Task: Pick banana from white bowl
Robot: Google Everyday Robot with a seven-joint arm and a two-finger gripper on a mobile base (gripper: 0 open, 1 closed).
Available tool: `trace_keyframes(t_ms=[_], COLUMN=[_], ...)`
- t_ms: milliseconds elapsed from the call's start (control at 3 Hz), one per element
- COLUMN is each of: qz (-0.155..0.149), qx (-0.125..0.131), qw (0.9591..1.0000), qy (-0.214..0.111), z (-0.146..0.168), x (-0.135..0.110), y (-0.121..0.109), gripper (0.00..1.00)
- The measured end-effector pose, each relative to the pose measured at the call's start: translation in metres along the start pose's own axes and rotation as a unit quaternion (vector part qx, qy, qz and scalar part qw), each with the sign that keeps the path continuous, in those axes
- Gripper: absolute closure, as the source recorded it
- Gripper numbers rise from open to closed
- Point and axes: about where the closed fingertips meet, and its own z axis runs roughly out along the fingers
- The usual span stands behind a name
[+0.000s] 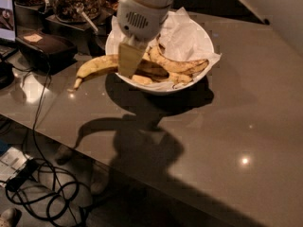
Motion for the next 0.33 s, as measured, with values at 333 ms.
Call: trace_keyframes(t_ms=[333], qz=[-0.017], qx=[-0.004], qw=[0.9998], qy=[0.000], z=[0.0093], x=[-0.0269], y=[0.0298], gripper=[1.00])
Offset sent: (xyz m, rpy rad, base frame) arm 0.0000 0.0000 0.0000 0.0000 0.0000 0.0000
